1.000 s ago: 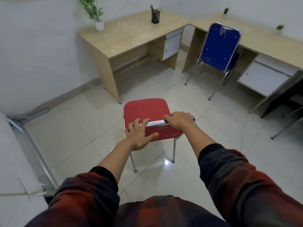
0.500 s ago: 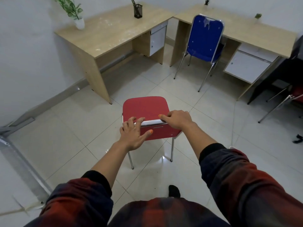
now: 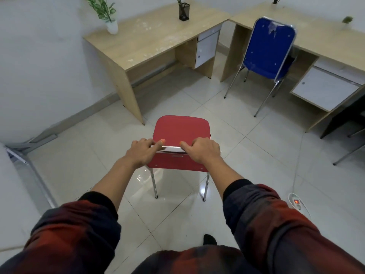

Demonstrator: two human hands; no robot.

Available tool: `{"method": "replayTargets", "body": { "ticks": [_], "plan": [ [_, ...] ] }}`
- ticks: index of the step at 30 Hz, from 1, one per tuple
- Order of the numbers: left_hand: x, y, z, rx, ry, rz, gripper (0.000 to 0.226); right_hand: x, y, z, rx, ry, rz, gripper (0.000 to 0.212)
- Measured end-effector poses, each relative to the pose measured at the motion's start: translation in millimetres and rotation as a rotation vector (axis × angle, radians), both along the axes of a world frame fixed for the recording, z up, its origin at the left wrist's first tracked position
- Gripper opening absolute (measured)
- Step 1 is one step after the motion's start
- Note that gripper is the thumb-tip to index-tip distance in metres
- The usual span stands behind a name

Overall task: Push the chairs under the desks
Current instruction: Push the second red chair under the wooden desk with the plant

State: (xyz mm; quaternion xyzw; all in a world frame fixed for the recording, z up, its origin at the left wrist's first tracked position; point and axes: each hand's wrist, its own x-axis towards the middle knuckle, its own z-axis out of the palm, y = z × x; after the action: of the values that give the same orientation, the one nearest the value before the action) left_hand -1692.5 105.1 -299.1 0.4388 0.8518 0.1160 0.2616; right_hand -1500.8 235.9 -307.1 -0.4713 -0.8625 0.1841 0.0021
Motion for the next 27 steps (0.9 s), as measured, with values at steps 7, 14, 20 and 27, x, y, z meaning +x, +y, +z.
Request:
{"method": "replayTargets", "body": {
  "ticks": [7,14,20,27],
  "plan": [
    [54.4,71.7,-2.2,-0.116,0.101,-0.12,0.079,46.0,65.4,-3.8,0.025,0.013,-0.002,0.07],
    [89.6,121.7,-13.6,-0.085,0.207,-0.147,0.072,75.7,117.3,-3.5,0.026,0.054,-0.011,0.056],
    [102.9,154.6,-21.3,-0.01,0.206,-0.088,0.071,85.1,158.8,-0.9,0.026,0.068,0.002,0.046],
    [79.8,176.8,-12.2,0.017,0.261,-0.039,0.06,61.8,173.1,8.7,0.016,0.129,-0.026,0.054]
  ]
}}
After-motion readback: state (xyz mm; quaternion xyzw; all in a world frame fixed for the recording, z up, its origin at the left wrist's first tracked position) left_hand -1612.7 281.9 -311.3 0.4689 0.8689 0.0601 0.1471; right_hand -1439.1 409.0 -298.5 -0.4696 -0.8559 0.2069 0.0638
